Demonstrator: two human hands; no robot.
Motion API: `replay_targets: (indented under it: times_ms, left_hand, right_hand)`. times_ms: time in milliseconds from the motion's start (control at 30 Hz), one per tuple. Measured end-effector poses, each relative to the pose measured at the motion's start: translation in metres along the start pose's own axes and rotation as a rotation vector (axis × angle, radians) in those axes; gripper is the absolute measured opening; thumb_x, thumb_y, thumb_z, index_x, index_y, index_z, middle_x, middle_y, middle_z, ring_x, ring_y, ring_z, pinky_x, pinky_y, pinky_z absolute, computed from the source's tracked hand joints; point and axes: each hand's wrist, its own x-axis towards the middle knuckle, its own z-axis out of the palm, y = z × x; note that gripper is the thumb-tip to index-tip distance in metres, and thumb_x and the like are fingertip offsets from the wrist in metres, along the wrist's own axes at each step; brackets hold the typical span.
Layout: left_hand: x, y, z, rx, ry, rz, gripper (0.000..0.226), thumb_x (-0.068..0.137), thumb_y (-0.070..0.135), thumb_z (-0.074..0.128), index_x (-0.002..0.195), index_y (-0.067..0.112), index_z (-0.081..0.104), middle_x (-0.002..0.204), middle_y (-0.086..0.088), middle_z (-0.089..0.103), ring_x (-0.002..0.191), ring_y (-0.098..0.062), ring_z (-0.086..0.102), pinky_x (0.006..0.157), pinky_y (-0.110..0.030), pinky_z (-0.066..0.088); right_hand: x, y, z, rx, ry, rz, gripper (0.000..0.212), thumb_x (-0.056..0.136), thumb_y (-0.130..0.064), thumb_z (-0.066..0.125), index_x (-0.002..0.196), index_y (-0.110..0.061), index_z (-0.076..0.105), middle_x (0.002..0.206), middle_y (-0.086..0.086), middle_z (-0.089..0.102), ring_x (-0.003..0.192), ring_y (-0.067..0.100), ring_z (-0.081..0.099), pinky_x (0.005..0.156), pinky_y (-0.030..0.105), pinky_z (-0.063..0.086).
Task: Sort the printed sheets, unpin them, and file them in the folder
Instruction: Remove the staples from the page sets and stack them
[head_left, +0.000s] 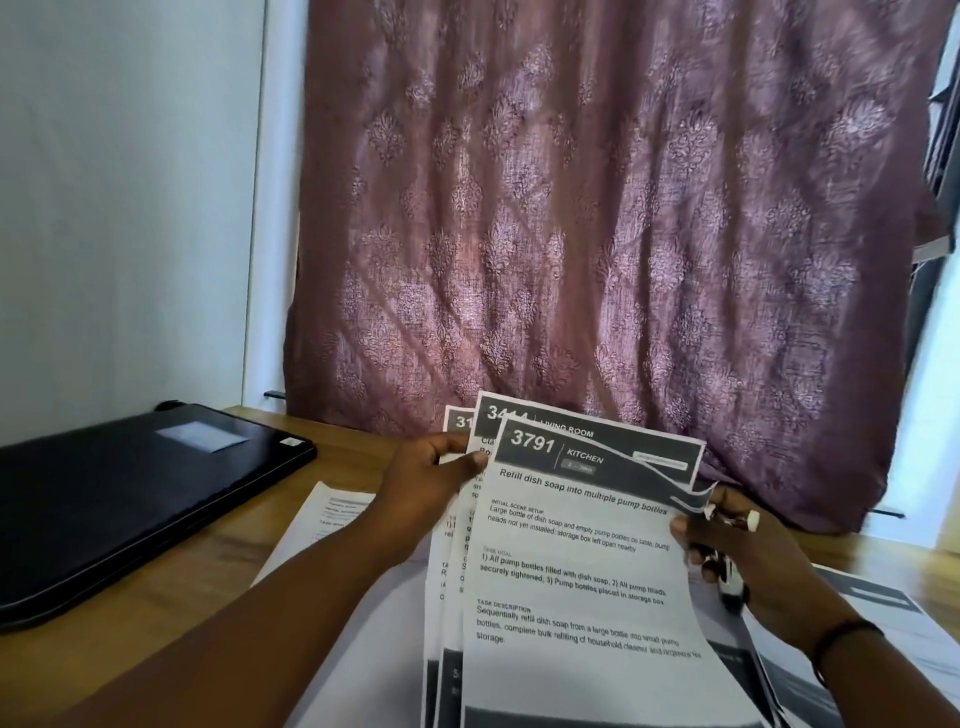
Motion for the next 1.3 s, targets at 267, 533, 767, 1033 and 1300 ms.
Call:
replay_targets:
  times_ms: [267, 533, 767, 1033, 1300]
  left_hand:
    - [-0.007, 0.003, -0.002, 0.155, -0.060, 0.152, 0.040, 0.084, -0.014, 0.057, 0.064, 0.017, 0.070, 0.094, -0.011, 0.070, 0.087, -0.014, 0.067, 0.077, -0.031, 0.055]
    - [-0.005, 0.002, 0.000, 0.007, -0.001, 0.128, 0.020, 0.087, -0.004, 0.061, 0.082, 0.015, 0.066, 0.086, 0.006, 0.073, 0.082, -0.008, 0.068, 0.071, -0.022, 0.055]
    - [-0.002, 0.003, 0.000, -0.175, 0.059, -0.115, 0.005, 0.086, 0.008, 0.067, 0.082, 0.009, 0.069, 0.088, -0.012, 0.075, 0.081, -0.024, 0.069, 0.076, -0.032, 0.057]
    - [-0.003, 0.006, -0.003, -0.306, 0.076, -0.241, 0.013, 0.084, 0.004, 0.068, 0.079, 0.008, 0.056, 0.104, -0.027, 0.067, 0.078, -0.028, 0.067, 0.070, -0.035, 0.057]
    - [-0.007, 0.006, -0.001, -0.279, 0.028, -0.302, 0.033, 0.084, 0.003, 0.067, 0.113, -0.011, 0.058, 0.108, -0.030, 0.066, 0.080, -0.032, 0.068, 0.061, -0.035, 0.059]
  right_hand:
    - [-0.001, 0.001, -0.023, 0.006, 0.031, 0.078, 0.066, 0.028, -0.041, 0.093, 0.080, -0.014, 0.062, 0.076, 0.012, 0.068, 0.058, 0.021, 0.064, 0.043, 0.022, 0.035]
    - [-0.007, 0.000, -0.030, 0.009, 0.042, 0.125, 0.067, 0.031, -0.037, 0.093, 0.086, -0.013, 0.063, 0.078, 0.012, 0.070, 0.058, 0.022, 0.065, 0.043, 0.022, 0.037]
    - [0.000, 0.004, -0.012, -0.048, 0.130, 0.061, 0.010, 0.079, -0.004, 0.072, 0.075, -0.010, 0.065, 0.054, 0.002, 0.054, 0.052, 0.019, 0.049, 0.043, 0.022, 0.037]
    - [0.006, 0.005, 0.018, 0.006, 0.106, 0.140, 0.008, 0.082, -0.003, 0.071, 0.079, -0.007, 0.065, 0.060, 0.007, 0.060, 0.045, 0.014, 0.053, 0.040, 0.023, 0.040]
    - [0.007, 0.009, 0.019, 0.076, 0.109, 0.156, 0.005, 0.083, -0.004, 0.069, 0.083, -0.006, 0.064, 0.052, -0.002, 0.059, 0.040, 0.011, 0.046, 0.037, 0.021, 0.037]
